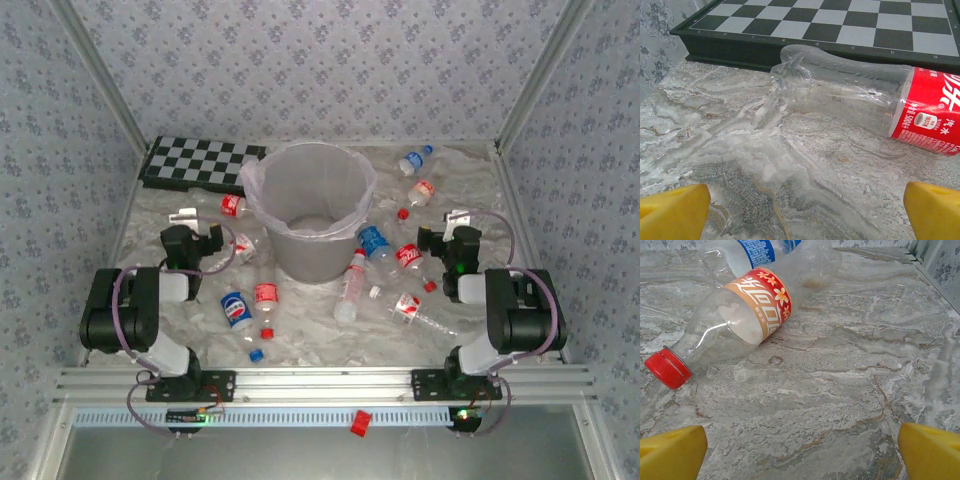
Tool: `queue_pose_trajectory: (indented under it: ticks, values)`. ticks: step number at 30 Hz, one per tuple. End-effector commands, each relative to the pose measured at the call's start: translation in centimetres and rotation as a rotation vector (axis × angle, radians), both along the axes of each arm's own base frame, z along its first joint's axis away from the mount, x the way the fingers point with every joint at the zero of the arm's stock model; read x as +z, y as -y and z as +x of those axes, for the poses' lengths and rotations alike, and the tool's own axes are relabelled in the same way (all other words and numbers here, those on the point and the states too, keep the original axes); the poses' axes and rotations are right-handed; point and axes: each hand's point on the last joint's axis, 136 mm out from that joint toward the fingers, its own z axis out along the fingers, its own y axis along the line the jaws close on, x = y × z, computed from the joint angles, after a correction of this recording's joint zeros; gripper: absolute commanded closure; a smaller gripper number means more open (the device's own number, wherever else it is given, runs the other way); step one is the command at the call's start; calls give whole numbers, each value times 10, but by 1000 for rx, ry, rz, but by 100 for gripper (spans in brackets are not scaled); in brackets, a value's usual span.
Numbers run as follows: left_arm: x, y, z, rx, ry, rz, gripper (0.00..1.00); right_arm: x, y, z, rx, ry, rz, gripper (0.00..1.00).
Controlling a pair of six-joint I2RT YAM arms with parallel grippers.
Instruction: Put the plastic bottles in the bin
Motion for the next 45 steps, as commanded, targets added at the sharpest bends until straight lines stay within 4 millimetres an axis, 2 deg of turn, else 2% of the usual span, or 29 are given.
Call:
queue_pose_trajectory:
  ticks: [1,36,39,43,45]
  values:
    - [6,4,2,-15,22,-10,1,3,1,3,3,5,-13,0]
    - [5,3,2,-25,19,-24,1,3,0,3,19,2,4,0]
    - [23,0,1,10,-10,-3,1,21,2,4,8,-18,8,0]
    - [92,-18,-12,139,8,-15,1,61,9,-10,-62,-125,63,0]
    - [128,-30,-24,227,16,-60,1,74,7,-21,-78,-181,110,0]
